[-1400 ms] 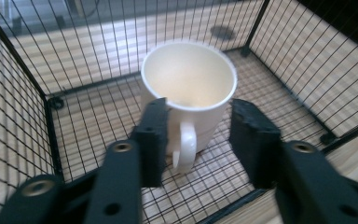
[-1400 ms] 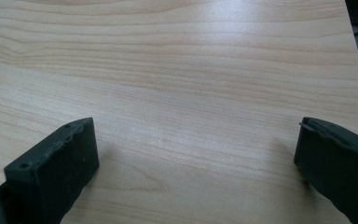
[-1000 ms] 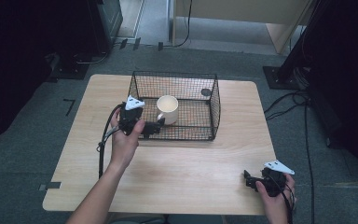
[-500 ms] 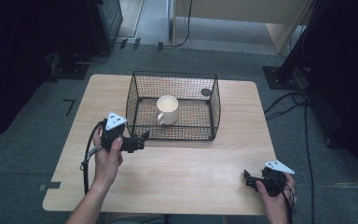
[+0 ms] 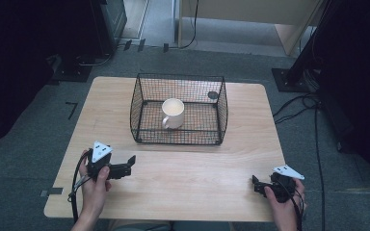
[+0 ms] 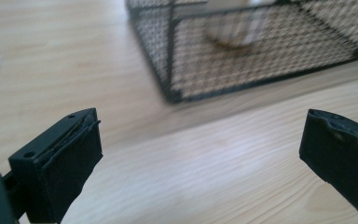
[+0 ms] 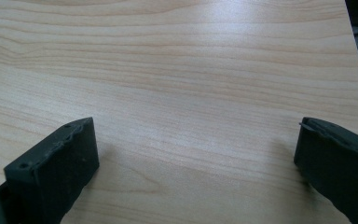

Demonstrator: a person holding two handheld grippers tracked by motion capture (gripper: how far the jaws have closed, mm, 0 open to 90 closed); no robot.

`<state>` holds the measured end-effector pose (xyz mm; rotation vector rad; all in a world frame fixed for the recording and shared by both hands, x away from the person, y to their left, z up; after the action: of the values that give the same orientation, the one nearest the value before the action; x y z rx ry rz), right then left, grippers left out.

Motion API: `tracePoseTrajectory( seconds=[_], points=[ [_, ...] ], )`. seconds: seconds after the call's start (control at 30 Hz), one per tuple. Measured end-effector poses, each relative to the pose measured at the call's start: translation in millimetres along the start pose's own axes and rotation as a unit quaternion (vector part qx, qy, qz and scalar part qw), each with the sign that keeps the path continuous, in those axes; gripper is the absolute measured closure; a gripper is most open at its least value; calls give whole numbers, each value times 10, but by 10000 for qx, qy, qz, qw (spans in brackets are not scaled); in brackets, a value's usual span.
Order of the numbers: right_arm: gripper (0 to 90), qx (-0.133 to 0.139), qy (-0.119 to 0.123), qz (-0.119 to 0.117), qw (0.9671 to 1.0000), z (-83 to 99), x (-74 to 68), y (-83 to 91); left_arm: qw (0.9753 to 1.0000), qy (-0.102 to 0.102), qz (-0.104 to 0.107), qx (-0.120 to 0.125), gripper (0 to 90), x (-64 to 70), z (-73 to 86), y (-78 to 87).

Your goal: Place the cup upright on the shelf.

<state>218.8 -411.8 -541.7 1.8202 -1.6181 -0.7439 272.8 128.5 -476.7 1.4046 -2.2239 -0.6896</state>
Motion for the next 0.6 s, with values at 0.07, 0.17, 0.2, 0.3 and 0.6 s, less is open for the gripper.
tracePoseTrajectory(
  seconds=[0.07,0.17,0.2,0.3,0.6],
  points=[
    [0,1,-3,0,10000,0,0,0,9999,64,-110,-29,0,-93,101,9],
    [0,0,1,1,10000,0,0,0,9997,115,-210,-97,0,-180,193,18],
    [0,0,0,0,10000,0,0,0,9993,155,-323,-134,0,-258,274,26],
    [0,0,-1,0,10000,0,0,0,9986,182,-425,-243,0,-348,383,32],
    [0,0,0,1,10000,0,0,0,9953,204,-828,-462,0,-592,633,103]
  ],
)
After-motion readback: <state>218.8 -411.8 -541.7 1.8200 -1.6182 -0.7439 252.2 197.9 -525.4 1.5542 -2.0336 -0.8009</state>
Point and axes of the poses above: each handheld gripper's, and its own axes: y roughly backward along the jaws, z roughly out of its underside, x roughly to its right, the point moved 2 cm from there along -y, roughly forward along the jaws, and after that the axes turned 3 degrees about -x, right-handed, at the moved point
